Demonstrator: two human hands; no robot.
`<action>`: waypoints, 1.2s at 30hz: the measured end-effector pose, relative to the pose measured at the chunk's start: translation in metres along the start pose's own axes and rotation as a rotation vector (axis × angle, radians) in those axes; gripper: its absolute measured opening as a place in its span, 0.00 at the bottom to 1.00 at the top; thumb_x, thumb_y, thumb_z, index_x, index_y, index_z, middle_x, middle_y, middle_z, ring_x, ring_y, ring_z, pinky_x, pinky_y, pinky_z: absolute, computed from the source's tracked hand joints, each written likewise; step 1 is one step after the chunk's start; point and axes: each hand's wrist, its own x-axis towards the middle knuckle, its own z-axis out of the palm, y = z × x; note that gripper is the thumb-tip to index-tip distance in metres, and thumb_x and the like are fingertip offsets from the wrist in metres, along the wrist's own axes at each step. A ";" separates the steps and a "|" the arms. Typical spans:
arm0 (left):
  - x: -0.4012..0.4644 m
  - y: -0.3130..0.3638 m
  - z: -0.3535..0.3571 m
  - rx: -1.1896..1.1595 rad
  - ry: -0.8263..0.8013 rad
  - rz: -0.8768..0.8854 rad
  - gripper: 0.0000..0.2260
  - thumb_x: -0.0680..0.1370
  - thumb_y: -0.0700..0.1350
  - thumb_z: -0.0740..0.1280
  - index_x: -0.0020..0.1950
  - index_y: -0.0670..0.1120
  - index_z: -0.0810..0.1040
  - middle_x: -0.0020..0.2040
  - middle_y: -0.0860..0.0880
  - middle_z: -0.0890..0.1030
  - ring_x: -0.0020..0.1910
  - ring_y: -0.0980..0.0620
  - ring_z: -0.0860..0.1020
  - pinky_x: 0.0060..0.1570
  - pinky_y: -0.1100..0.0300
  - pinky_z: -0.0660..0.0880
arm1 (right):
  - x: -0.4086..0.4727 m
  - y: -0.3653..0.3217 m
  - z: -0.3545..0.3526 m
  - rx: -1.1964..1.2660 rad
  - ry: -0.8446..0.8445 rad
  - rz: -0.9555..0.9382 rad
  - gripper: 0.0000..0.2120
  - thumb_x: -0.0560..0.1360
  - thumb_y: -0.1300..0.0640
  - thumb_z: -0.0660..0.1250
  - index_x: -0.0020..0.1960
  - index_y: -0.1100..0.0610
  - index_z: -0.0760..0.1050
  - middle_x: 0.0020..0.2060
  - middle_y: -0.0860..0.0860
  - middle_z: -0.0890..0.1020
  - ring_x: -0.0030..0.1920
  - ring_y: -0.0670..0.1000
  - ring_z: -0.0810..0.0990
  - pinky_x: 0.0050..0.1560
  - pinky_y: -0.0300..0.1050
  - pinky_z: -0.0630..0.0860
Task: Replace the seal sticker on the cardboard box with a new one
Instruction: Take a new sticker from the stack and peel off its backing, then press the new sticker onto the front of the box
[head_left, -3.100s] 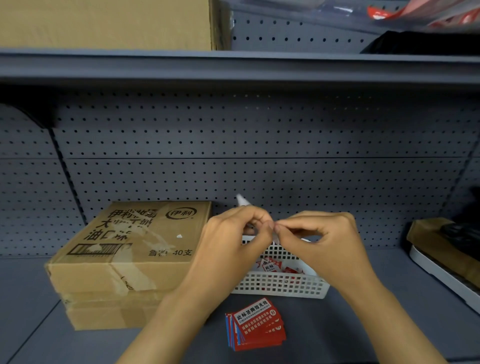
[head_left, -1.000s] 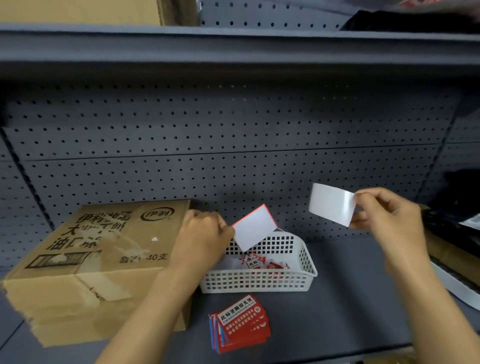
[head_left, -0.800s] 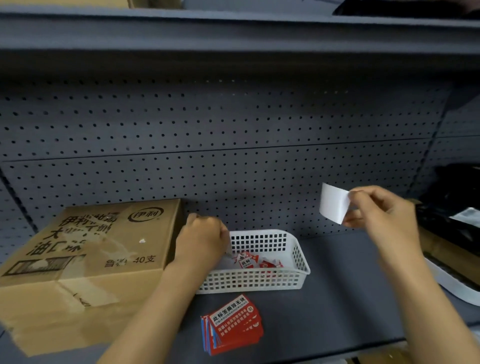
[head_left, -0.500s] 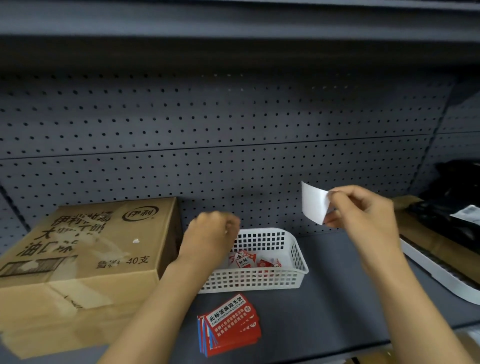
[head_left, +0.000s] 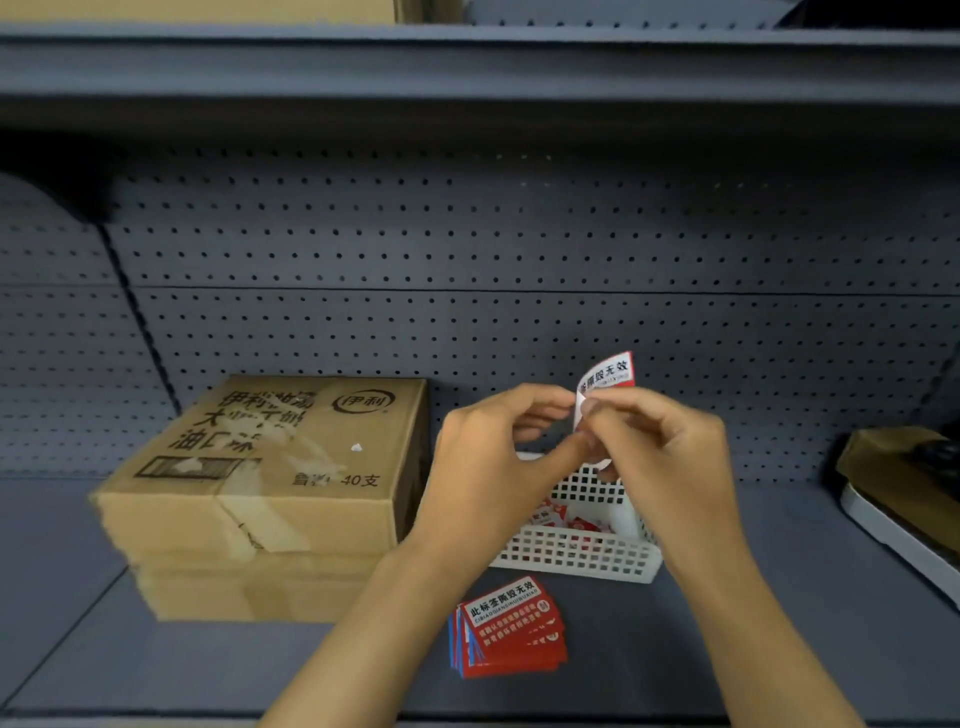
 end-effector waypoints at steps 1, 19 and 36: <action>-0.003 0.000 -0.004 -0.033 0.038 -0.030 0.10 0.74 0.45 0.76 0.56 0.50 0.85 0.47 0.57 0.87 0.48 0.65 0.84 0.51 0.72 0.78 | -0.004 -0.002 0.004 0.003 -0.023 -0.010 0.09 0.75 0.62 0.72 0.45 0.48 0.86 0.36 0.45 0.88 0.36 0.43 0.86 0.38 0.36 0.82; -0.093 -0.041 -0.172 -0.076 0.273 -0.261 0.09 0.75 0.41 0.74 0.45 0.57 0.83 0.39 0.63 0.85 0.38 0.66 0.82 0.39 0.71 0.77 | -0.082 -0.024 0.116 -0.041 -0.015 -0.037 0.03 0.74 0.52 0.76 0.43 0.51 0.85 0.39 0.48 0.85 0.37 0.44 0.78 0.38 0.31 0.74; -0.144 -0.124 -0.235 0.117 0.208 -0.303 0.13 0.75 0.50 0.74 0.58 0.56 0.78 0.41 0.59 0.86 0.43 0.63 0.83 0.46 0.66 0.79 | -0.156 0.004 0.218 -0.258 0.008 0.028 0.08 0.74 0.47 0.75 0.44 0.51 0.87 0.37 0.44 0.86 0.38 0.43 0.81 0.42 0.38 0.77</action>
